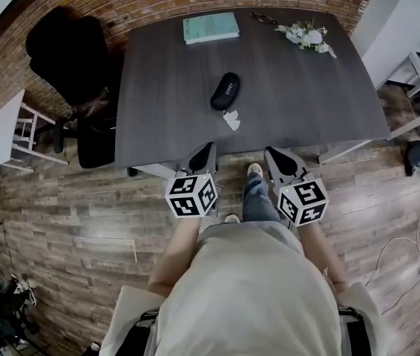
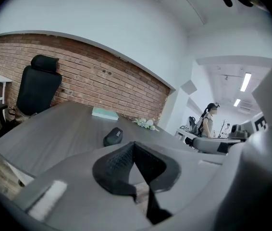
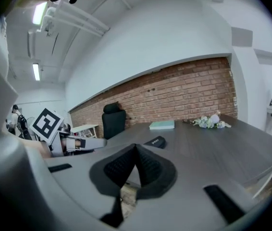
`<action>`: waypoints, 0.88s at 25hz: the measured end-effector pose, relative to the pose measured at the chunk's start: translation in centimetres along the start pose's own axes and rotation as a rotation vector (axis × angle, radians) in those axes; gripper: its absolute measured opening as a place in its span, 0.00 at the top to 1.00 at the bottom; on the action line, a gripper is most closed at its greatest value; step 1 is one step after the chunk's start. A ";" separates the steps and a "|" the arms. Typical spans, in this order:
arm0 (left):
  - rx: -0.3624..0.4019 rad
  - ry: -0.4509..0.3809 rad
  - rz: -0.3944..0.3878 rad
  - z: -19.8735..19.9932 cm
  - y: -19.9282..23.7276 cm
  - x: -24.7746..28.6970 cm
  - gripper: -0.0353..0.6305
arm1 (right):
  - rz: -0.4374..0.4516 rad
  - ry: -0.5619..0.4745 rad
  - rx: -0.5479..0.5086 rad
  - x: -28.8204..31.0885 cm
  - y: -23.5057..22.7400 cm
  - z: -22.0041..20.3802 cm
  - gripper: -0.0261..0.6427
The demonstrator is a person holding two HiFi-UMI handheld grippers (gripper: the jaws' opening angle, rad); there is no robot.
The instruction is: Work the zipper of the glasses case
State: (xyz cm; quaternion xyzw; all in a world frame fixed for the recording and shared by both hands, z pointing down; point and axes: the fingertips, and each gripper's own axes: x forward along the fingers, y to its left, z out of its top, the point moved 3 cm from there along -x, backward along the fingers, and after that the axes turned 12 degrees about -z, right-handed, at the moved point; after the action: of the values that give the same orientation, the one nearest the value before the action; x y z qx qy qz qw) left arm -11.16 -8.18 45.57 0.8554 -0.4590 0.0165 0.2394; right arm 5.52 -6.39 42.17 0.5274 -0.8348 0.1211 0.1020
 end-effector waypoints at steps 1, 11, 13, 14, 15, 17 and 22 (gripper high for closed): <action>0.005 0.001 -0.006 -0.2 -0.4 -0.6 0.93 | 0.003 -0.007 -0.002 -0.4 0.3 0.0 0.96; -0.019 -0.007 -0.075 -2.3 -3.3 -4.3 0.93 | 0.031 -0.055 -0.016 -4.3 2.2 -0.4 0.96; -0.011 -0.007 -0.075 -2.3 -3.5 -4.6 0.93 | 0.028 -0.054 -0.011 -4.6 2.3 -0.6 0.96; -0.011 -0.008 -0.076 -2.2 -3.5 -4.7 0.93 | 0.027 -0.054 -0.007 -4.7 2.4 -0.6 0.96; -0.011 -0.010 -0.077 -2.2 -3.5 -4.8 0.93 | 0.026 -0.054 -0.004 -4.8 2.4 -0.7 0.96; -0.013 -0.010 -0.076 -2.2 -3.3 -4.9 0.93 | 0.031 -0.056 0.004 -4.8 2.5 -0.6 0.96; -0.017 -0.007 -0.073 -2.2 -3.2 -4.7 0.93 | 0.033 -0.069 0.028 -4.8 2.3 -0.2 0.96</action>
State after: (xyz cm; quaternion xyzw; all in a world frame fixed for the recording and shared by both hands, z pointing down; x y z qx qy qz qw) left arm -10.90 -2.11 45.11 0.8696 -0.4283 0.0008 0.2456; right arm 5.48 -1.28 40.68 0.5189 -0.8445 0.1161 0.0640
